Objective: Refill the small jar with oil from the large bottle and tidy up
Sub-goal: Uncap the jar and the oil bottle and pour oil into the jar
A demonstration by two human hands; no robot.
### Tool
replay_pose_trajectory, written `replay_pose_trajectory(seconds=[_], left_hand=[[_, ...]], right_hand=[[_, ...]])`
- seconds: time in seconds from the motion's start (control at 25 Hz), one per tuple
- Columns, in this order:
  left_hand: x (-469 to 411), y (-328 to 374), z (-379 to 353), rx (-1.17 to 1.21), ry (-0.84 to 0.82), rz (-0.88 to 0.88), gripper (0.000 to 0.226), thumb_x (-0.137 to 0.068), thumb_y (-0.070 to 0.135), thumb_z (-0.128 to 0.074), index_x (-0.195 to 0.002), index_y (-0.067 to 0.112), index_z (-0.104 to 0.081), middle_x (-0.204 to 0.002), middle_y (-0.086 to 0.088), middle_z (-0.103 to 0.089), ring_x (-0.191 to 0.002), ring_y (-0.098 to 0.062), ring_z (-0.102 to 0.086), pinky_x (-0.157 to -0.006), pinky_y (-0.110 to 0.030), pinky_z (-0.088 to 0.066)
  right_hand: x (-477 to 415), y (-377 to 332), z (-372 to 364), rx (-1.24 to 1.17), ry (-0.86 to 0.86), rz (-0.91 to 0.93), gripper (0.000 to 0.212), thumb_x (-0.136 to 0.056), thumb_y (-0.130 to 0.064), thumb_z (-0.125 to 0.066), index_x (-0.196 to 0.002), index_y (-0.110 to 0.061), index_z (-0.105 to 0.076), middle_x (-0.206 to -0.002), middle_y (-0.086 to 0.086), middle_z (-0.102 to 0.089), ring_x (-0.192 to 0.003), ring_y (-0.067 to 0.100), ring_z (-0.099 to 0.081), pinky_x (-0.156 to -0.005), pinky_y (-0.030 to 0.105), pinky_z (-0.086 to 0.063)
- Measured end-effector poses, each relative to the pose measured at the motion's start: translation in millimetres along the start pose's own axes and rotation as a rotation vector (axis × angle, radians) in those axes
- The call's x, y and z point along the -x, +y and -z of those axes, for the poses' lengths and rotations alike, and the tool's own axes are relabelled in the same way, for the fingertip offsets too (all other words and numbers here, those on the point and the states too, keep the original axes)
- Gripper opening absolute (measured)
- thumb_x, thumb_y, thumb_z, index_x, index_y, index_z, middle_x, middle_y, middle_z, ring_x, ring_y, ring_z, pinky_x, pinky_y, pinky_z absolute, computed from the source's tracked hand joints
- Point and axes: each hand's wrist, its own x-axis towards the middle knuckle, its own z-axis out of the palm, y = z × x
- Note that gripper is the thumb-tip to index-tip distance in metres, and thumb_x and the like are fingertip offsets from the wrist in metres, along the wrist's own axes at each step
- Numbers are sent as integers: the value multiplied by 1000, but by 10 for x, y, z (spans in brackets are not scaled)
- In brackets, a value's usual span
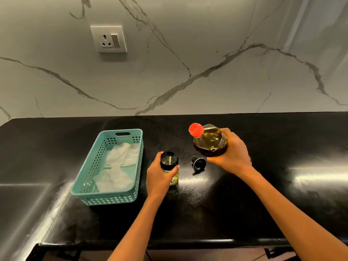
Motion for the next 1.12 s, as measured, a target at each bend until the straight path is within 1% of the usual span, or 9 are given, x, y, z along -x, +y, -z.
replay_pose_trajectory(seconds=[0.12,0.32,0.48,0.64,0.76,0.84,0.96,1.04,1.12], left_hand=[[2,-24,15,-28,-23,-22,62,-68,34,-79,-121,19,-52,-110,0,-66,-102,-14,-60,-84,-22,-47],[-16,-33,43,-37,-27,-45,59,-67,37,-79,-117,19,-55,-105,1,-67,-97,-14,-62,-80,-25,-50],[-24,-95,32,-48,-44,-38,65,-66,45,-77,-121,20,-53,-108,2,-67,-100,-13,-61,-83,-29,-51],[-44,-166,84,-66,-129,-57,77,-68,55,-71,-131,19,-46,-118,-1,-63,-110,-15,-58,-89,-32,-49],[-25,-122,155,-29,-155,-63,72,-80,46,-62,-140,15,-37,-123,-11,-60,-113,-22,-55,-89,-28,-44],[-35,-89,189,9,-152,-62,60,-89,41,-52,-140,14,-36,-114,-23,-62,-107,-28,-58,-84,-28,-43],[-34,-83,213,47,-154,-55,51,-94,36,-46,-140,16,-37,-107,-17,-66,-104,-23,-60,-82,-26,-43],[-5,-83,214,83,-152,-48,48,-94,33,-47,-139,19,-38,-101,-16,-67,-98,-25,-62,-75,-26,-43],[6,-92,208,126,-150,-46,46,-94,29,-49,-138,22,-40,-109,-18,-66,-102,-30,-60,-77,-29,-44]], right_hand=[[-41,-76,-15,205,-74,138,69,-54,-38,-86,-111,-13,-54,-98,4,-63,-89,18,-58,-77,28,-48],[-130,-137,-65,421,-28,304,69,-54,-43,-84,-105,-5,-59,-91,10,-68,-81,25,-62,-74,33,-49],[-194,-103,-71,542,-17,347,72,-50,-43,-85,-103,-1,-61,-88,14,-68,-77,30,-63,-72,38,-53],[-233,-41,-72,625,-34,373,74,-46,-41,-89,-103,-1,-61,-88,13,-69,-75,29,-64,-70,37,-53],[-249,-51,-94,638,-35,380,74,-46,-41,-88,-102,-1,-62,-86,13,-69,-74,29,-64,-69,36,-54],[-267,-57,-109,653,-37,387,74,-45,-39,-89,-103,-1,-62,-87,13,-69,-75,29,-64,-69,37,-54],[-283,-58,-130,685,-57,412,73,-42,-31,-91,-102,-2,-62,-88,13,-69,-76,30,-64,-71,37,-54],[-281,-54,-143,703,-63,429,72,-40,-27,-91,-102,-3,-62,-88,13,-68,-76,30,-64,-71,38,-54],[-276,-46,-147,716,-65,443,72,-39,-25,-92,-101,-2,-62,-88,14,-68,-76,30,-64,-71,38,-54]])
